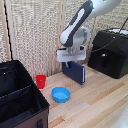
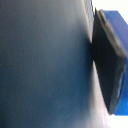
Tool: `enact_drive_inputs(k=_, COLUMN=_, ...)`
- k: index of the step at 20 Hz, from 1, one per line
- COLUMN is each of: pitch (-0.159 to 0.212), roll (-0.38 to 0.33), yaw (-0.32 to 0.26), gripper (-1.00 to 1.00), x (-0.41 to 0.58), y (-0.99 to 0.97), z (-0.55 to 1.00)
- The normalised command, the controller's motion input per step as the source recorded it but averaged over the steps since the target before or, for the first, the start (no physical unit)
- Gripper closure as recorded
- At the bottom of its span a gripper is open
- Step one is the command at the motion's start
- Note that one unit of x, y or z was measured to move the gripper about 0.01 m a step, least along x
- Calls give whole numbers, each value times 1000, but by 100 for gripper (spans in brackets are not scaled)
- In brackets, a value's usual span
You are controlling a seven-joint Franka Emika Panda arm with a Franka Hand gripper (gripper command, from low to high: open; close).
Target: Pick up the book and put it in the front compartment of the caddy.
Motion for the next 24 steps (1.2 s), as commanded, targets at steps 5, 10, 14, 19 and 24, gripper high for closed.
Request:
enact_drive_inputs(k=5, pitch=-11, roll=-6, yaw=-289, gripper=100, x=43, y=8, z=914)
enact_drive_inputs(k=10, pitch=-53, roll=26, yaw=-298, gripper=100, x=-91, y=30, z=853)
enact_drive_inputs(k=14, pitch=-34, roll=21, yaw=-292, gripper=100, x=-96, y=66, z=744)
enact_drive_inputs(k=19, pitch=-33, roll=1, yaw=-293, gripper=100, x=-56, y=197, z=566)
enact_drive_inputs(k=24, pitch=-29, roll=19, yaw=-285, gripper=100, x=-33, y=269, z=442)
